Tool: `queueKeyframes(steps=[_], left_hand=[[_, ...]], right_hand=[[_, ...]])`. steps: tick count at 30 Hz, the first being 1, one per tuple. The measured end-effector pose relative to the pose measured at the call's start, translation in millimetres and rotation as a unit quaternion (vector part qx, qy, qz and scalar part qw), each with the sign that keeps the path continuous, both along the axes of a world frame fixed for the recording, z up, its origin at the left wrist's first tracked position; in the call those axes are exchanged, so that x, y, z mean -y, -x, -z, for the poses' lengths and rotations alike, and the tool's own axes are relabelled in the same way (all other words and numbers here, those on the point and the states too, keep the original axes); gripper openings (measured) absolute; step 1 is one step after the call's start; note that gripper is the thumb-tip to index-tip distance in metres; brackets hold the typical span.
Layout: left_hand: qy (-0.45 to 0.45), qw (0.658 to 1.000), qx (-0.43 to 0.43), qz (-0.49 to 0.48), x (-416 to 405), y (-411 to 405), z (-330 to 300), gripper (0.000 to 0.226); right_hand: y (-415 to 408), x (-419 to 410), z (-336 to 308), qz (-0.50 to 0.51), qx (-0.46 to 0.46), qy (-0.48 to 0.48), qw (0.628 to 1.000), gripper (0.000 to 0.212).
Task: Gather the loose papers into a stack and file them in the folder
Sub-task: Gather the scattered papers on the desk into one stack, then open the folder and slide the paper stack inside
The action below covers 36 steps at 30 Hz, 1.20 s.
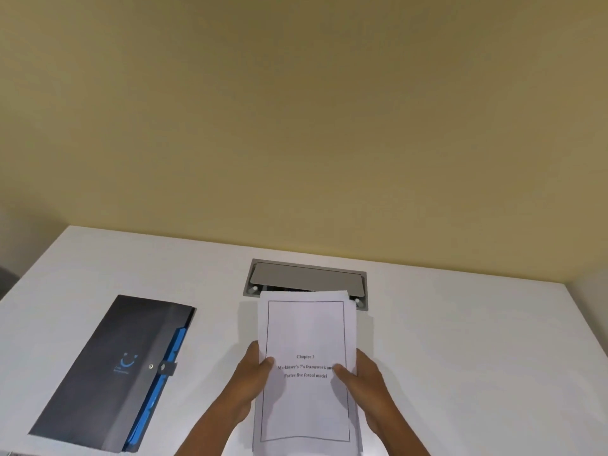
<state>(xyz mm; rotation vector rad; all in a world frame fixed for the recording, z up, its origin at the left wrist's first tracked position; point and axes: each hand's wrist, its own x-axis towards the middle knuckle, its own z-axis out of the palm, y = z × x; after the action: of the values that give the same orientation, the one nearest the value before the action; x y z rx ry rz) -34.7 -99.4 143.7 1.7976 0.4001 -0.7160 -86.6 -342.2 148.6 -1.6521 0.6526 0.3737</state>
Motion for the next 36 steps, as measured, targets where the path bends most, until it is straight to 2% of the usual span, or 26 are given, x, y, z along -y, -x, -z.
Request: queueKeyframes(steps=[4,11,18,28,36], left_hand=[[-0.016,0.999,0.048,-0.002,19,-1,-4,0.016],[0.041,0.983,0.172,-0.040,29,18,-2,0.026],[0.005,0.988,0.152,-0.003,30,49,39,0.020],[0.008,0.984,0.176,-0.033,32,43,37,0.042],[-0.005,0.986,0.167,-0.017,22,41,56,0.037]], right_hand=[[6,0,-6,0.072,0.060,0.043,0.995,0.035],[32,-16,0,0.145,0.108,0.027,0.983,0.043],[53,-26,33,0.135,0.061,0.025,0.989,0.049],[40,-25,40,0.148,0.067,0.032,0.986,0.045],[41,-24,51,0.155,0.055,0.014,0.986,0.032]])
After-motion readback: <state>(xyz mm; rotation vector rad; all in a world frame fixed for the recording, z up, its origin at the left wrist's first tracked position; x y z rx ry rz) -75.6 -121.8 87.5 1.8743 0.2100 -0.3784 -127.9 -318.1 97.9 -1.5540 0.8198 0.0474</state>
